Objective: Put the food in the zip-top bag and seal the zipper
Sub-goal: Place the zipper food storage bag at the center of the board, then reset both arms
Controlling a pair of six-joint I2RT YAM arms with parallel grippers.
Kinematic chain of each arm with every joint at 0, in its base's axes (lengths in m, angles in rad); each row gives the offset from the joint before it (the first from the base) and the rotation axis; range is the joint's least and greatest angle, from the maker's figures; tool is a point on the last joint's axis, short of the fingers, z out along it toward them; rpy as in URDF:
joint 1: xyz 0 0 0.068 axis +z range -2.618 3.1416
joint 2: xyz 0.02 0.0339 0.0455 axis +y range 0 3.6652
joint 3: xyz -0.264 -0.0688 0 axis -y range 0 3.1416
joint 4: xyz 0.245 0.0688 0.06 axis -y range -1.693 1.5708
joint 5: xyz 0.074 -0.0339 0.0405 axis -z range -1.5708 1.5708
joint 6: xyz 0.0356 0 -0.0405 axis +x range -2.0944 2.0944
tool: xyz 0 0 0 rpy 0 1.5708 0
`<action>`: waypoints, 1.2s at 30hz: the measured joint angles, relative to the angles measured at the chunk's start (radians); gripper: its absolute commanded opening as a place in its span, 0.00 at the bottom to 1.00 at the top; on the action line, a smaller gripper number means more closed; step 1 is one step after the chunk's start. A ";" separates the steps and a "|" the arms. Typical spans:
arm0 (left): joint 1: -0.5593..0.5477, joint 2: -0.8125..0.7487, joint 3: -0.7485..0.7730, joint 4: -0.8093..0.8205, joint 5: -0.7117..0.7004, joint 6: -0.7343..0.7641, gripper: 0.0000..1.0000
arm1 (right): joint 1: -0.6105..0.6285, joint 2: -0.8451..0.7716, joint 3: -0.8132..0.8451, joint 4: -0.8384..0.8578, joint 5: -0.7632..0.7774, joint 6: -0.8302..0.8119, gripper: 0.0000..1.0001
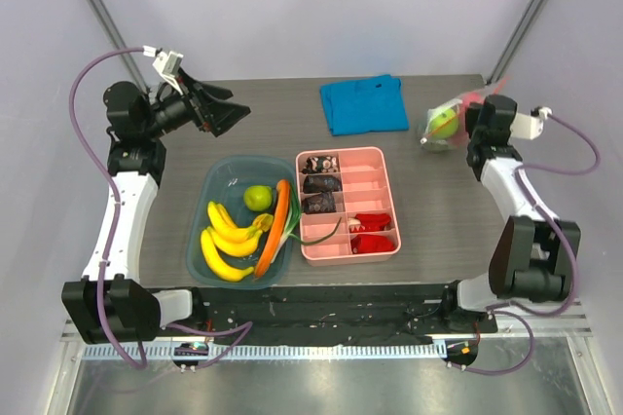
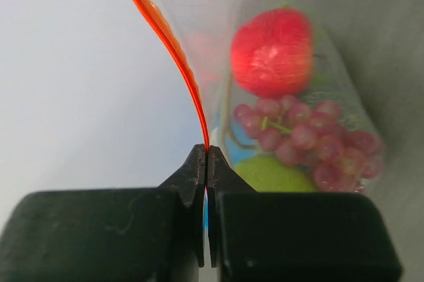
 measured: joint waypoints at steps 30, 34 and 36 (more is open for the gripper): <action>-0.002 0.027 0.096 -0.677 -0.248 0.129 1.00 | -0.107 -0.837 -0.233 -0.703 -0.266 -0.315 1.00; 0.006 0.074 0.181 -0.843 -0.336 0.205 1.00 | -0.107 -0.692 -0.071 -0.657 -0.478 -0.519 0.99; 0.016 0.091 0.200 -0.912 -0.388 0.250 1.00 | -0.104 -0.537 0.045 -0.649 -0.575 -0.634 1.00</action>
